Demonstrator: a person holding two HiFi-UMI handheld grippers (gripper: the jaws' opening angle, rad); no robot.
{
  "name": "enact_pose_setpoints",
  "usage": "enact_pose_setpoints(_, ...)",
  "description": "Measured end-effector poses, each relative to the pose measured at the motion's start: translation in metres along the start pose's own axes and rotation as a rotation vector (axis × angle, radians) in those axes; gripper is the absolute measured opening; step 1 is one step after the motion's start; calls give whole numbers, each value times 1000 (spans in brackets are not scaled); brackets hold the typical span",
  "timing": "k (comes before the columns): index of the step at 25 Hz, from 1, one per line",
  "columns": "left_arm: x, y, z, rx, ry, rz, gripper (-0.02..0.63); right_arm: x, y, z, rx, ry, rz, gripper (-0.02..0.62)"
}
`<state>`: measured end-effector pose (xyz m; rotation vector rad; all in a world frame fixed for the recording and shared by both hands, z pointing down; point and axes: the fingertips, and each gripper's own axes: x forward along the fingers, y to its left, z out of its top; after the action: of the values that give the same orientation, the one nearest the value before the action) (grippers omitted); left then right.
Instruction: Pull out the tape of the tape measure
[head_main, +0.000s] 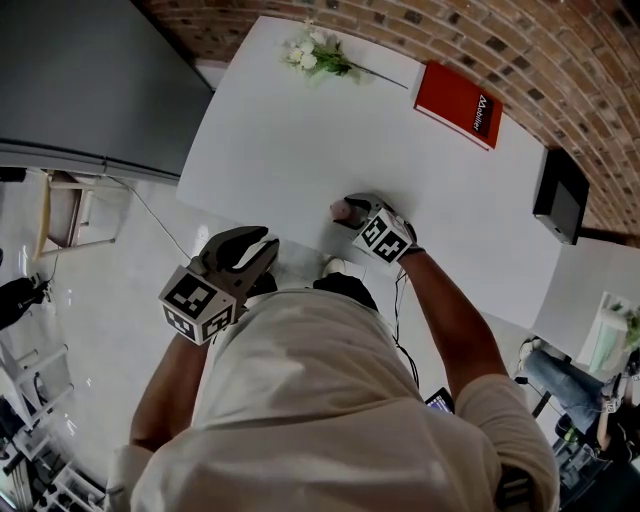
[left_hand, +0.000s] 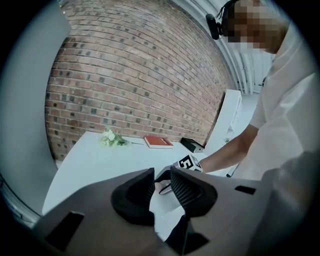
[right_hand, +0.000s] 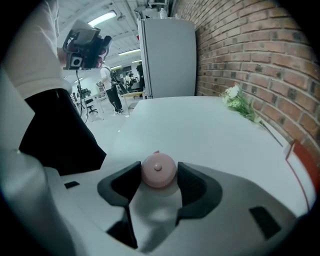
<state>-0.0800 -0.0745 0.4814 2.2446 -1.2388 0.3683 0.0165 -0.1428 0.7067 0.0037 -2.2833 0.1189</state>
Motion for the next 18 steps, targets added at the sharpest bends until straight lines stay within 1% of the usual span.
enact_pose_setpoints(5,2,2,1,3,2,-3,94,-2,0,2,-41,12,-19,221)
enact_pose_setpoints(10,5,3,4,12,0,-13,91,-1,0,0,-24,18,-29,218)
enact_pose_setpoints(14,5,5,8,24,1,-24,91,-4,-3,-1,13,27,-37,218)
enact_pose_setpoints(18,3,8,12,38,1,-38,89,-12,-8,3,83,-6,-37,218)
